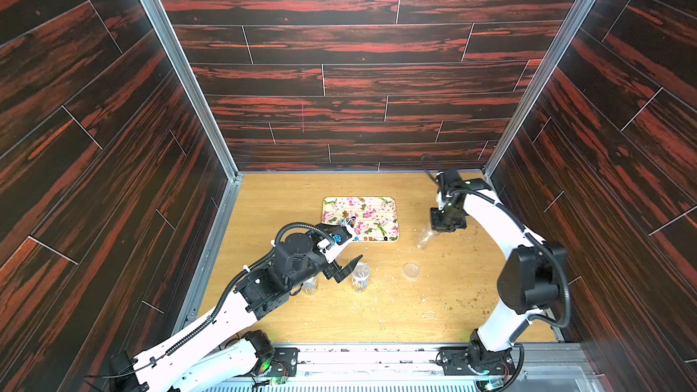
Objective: Pour the candies out of the jar
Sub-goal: Place the jar at the center of the board.
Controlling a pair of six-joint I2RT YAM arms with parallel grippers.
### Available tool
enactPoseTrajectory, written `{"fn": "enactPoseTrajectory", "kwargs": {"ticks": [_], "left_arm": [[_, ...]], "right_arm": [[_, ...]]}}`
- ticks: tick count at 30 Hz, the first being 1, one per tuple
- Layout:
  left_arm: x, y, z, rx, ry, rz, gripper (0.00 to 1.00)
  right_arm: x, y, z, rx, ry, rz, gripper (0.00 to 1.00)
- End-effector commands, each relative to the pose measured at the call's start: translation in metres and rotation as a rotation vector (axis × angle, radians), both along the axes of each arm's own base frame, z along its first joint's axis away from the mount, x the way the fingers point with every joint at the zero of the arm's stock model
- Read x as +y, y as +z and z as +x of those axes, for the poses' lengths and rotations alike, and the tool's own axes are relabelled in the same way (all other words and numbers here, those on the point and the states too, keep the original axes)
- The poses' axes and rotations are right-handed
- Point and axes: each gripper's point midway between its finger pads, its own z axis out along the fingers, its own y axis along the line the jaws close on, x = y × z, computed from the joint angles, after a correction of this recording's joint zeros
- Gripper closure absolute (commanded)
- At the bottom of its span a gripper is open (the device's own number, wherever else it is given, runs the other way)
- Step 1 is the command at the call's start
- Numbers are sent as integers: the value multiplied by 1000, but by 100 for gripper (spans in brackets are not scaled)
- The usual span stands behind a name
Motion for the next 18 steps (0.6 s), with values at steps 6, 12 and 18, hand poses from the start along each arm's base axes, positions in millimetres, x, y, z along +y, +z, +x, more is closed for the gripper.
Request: {"fn": "enactPoseTrajectory", "kwargs": {"ticks": [6,12,18], "left_arm": [[-3,-1,-2,17,-6,-39,0],[-3,-4,-3,24,-6,-48,0],[-7,-7,-3,39,-16,-52,0]], "right_arm": [[-7,-11,-7,80,31,-136,100],[0,-20,-6,91,30,-137,100],[5,-22,-5,92,36,-142,88]]}}
